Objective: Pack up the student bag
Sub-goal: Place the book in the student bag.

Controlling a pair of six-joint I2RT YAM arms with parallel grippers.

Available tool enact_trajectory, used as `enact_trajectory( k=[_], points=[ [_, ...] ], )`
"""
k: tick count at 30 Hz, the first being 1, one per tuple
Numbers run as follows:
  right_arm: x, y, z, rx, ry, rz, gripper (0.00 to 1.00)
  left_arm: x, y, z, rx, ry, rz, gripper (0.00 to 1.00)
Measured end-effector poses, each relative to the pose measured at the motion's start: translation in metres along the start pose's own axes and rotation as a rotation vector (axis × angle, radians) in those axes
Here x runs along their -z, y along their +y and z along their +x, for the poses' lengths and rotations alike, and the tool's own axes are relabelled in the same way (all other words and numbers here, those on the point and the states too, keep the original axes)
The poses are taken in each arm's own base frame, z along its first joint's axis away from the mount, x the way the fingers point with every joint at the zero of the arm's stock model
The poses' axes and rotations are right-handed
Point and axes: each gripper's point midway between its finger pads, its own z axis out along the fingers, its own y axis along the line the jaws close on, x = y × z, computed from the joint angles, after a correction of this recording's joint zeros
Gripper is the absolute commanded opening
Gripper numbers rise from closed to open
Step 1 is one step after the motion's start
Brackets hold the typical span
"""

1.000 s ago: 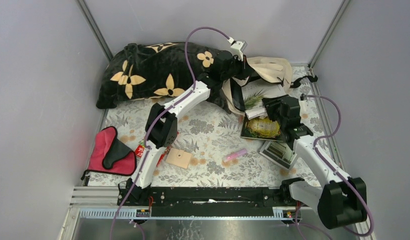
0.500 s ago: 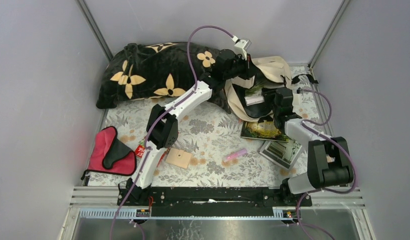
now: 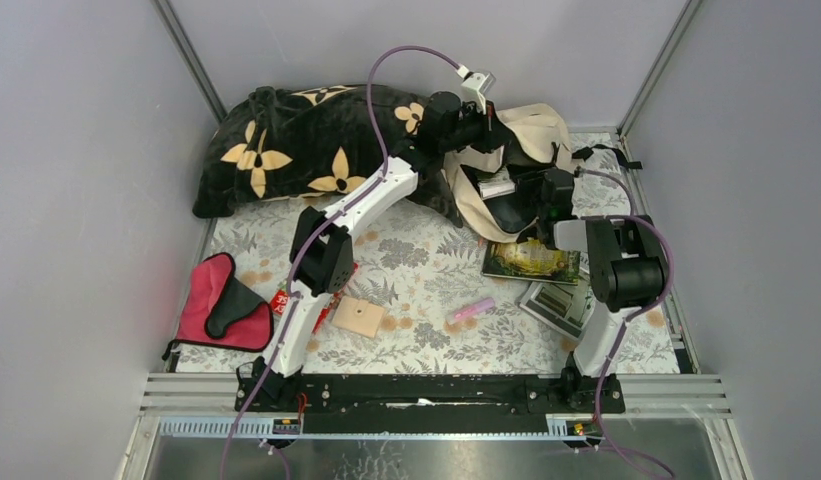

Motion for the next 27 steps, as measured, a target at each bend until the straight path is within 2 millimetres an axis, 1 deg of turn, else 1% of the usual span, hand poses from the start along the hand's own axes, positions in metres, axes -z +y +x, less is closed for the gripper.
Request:
enact_trajectory(
  k=[4, 6, 7, 9, 12, 13, 14, 15, 17, 19, 22, 27],
  points=[
    [-0.018, 0.001, 0.000, -0.014, 0.018, -0.011, 0.21, 0.001, 0.007, 0.008, 0.009, 0.012, 0.003, 0.00],
    [-0.023, 0.002, 0.000, -0.016, 0.018, -0.009, 0.24, 0.002, 0.008, 0.016, 0.021, 0.027, 0.009, 0.00],
    [-0.027, 0.002, 0.000, -0.018, 0.021, -0.001, 0.31, 0.002, 0.010, 0.019, 0.026, 0.031, 0.013, 0.00],
    [-0.034, 0.003, 0.001, -0.021, 0.031, 0.021, 0.52, 0.002, 0.010, 0.022, 0.033, 0.036, 0.019, 0.00],
    [-0.041, 0.004, 0.001, -0.009, 0.056, 0.081, 0.72, 0.004, 0.014, 0.021, 0.042, 0.032, 0.013, 0.00],
    [-0.042, 0.001, 0.002, 0.003, 0.064, 0.112, 0.77, 0.005, 0.015, 0.020, 0.044, 0.030, 0.011, 0.00],
    [-0.041, -0.003, 0.002, 0.014, 0.070, 0.140, 0.93, 0.006, 0.017, 0.020, 0.050, 0.030, 0.008, 0.00],
    [-0.040, -0.009, 0.003, 0.024, 0.077, 0.167, 0.99, 0.007, 0.019, 0.020, 0.054, 0.029, 0.004, 0.00],
    [-0.035, -0.026, 0.007, 0.046, 0.095, 0.234, 1.00, 0.009, 0.023, 0.017, 0.066, 0.023, -0.004, 0.00],
    [-0.028, -0.037, 0.009, 0.064, 0.109, 0.279, 1.00, 0.011, 0.027, 0.015, 0.074, 0.020, -0.011, 0.00],
    [-0.016, -0.040, 0.010, 0.081, 0.123, 0.312, 1.00, 0.015, 0.034, 0.014, 0.085, 0.014, -0.028, 0.00],
    [0.002, -0.032, 0.012, 0.098, 0.148, 0.319, 1.00, 0.019, 0.039, 0.005, 0.087, -0.006, -0.035, 0.00]
  ],
)
